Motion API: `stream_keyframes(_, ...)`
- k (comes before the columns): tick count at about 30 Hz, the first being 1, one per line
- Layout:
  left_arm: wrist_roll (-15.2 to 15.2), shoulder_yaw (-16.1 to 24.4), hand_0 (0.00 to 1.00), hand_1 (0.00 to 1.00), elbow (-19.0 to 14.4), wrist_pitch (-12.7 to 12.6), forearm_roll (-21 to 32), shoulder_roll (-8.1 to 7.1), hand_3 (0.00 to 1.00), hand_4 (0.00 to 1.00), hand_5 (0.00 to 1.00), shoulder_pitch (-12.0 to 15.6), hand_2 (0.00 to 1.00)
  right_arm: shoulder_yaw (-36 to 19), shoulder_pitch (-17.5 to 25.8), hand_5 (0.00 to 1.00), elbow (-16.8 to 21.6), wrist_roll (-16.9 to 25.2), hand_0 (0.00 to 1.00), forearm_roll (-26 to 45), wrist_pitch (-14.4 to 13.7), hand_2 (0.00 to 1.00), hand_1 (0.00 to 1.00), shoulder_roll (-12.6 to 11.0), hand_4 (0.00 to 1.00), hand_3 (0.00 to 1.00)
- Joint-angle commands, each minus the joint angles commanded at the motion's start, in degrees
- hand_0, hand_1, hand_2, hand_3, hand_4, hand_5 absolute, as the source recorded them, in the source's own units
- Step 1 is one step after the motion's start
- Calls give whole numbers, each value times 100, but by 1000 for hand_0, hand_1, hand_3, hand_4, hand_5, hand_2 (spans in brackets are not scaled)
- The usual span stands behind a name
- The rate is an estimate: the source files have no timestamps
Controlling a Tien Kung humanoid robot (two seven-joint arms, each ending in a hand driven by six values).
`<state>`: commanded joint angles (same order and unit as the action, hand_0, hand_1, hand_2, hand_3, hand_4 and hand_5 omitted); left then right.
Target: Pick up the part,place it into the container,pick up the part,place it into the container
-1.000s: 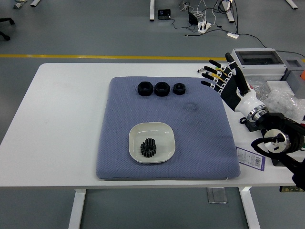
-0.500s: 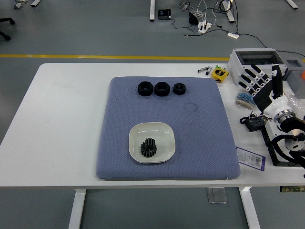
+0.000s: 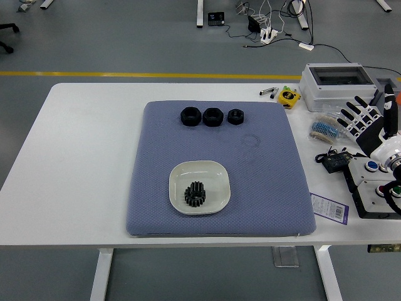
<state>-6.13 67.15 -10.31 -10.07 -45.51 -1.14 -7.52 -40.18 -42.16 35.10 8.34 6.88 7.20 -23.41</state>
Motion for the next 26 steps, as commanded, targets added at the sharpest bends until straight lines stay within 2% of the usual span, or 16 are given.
stream_keyframes(3,-7,15,708,630,0,1,-38,-3,564,615,692,7,646,-212,123,886,157,-169,797,247,-101,803,778,-46,998,795)
stream_keyframes(6,-7,20,708,630,0,0,-58,-4,564,615,692,10,646,-506,301,886,495,-483,797,761,-195,803,778,-94,998,795)
stream_keyframes(7,-5,21,708,630,0,-1,-60,-5,564,615,692,14,646,-679,435,886,720,-558,797,924,-260,803,778,-119,998,795)
stream_keyframes(12,-5,23,708,632,0,-5,-80,-2,564,616,693,23,647,-1194,768,877,1516,-727,804,865,-551,814,790,-80,998,799)
stream_keyframes(14,-10,23,708,632,0,0,-98,-4,564,616,693,23,647,-1380,854,877,1723,-930,804,759,-714,814,790,-32,998,799)
stream_keyframes(16,-14,16,708,630,0,3,-102,-6,565,616,692,21,647,-1514,926,881,1898,-1097,804,821,-713,817,792,-18,998,800)
stream_keyframes(20,-10,23,708,630,0,3,-95,-7,565,616,692,27,647,-1597,1025,881,2116,-1120,804,723,-713,817,792,-45,998,800)
stream_keyframes(24,-13,14,708,629,0,10,-94,-13,565,618,693,16,647,-1579,1077,871,2266,-1003,799,354,-768,816,788,-71,998,799)
stream_keyframes(26,-13,25,708,629,0,9,-102,-12,565,618,693,9,647,-1557,1111,871,2382,-870,799,-48,-780,816,788,-86,998,799)
